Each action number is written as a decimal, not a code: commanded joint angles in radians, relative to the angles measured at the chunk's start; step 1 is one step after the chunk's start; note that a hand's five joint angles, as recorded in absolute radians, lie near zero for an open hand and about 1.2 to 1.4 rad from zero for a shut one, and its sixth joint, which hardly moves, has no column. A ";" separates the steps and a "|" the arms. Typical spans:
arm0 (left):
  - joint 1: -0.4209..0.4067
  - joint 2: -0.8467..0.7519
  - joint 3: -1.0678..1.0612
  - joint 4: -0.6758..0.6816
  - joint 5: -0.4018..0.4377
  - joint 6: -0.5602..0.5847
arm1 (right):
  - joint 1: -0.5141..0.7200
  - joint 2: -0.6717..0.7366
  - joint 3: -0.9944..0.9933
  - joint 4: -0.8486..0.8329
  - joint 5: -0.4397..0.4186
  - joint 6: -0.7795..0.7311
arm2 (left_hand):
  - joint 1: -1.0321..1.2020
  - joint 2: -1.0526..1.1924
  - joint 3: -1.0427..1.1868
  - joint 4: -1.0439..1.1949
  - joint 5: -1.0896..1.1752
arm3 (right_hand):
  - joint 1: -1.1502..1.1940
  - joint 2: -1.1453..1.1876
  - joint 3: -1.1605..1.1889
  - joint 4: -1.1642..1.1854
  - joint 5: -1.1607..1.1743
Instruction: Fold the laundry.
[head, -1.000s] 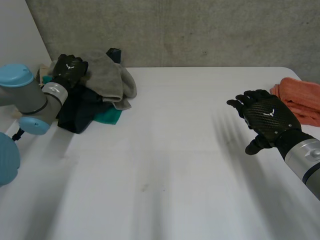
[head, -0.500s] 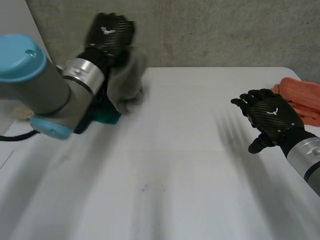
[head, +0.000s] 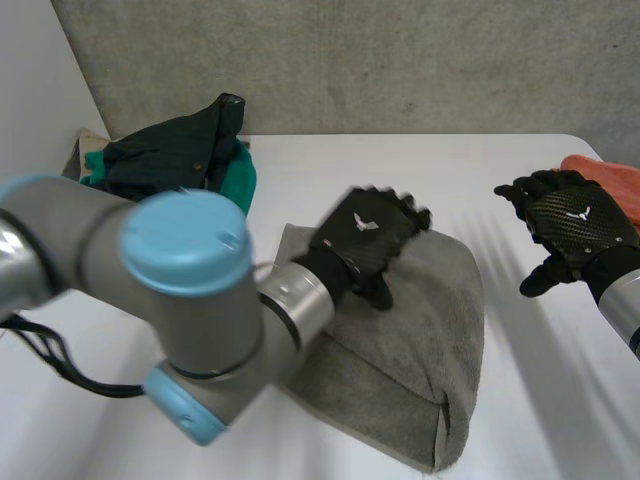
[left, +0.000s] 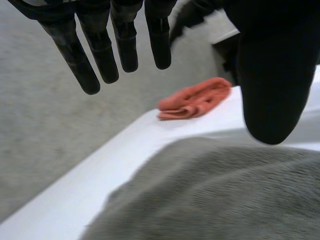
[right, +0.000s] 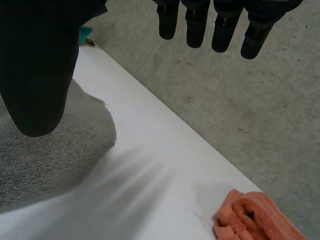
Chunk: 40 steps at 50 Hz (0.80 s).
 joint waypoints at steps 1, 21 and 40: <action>0.166 0.208 -0.082 0.003 -0.036 0.001 | 0.019 -0.005 -0.018 0.074 -0.007 0.012 | -0.010 0.003 -0.001 0.014 0.020 | -0.054 -0.040 -0.039 -0.043 -0.046; 0.530 -0.186 0.138 0.011 0.003 0.284 | 0.394 0.168 0.040 0.088 0.056 -0.009 | -0.010 0.003 -0.001 0.014 0.020 | -0.054 -0.040 -0.039 -0.043 -0.046; 0.584 -0.621 0.660 0.102 -0.031 0.406 | 0.427 0.258 0.056 0.014 0.133 -0.045 | 0.866 0.880 0.876 0.891 0.897 | -0.054 -0.040 -0.039 -0.043 -0.046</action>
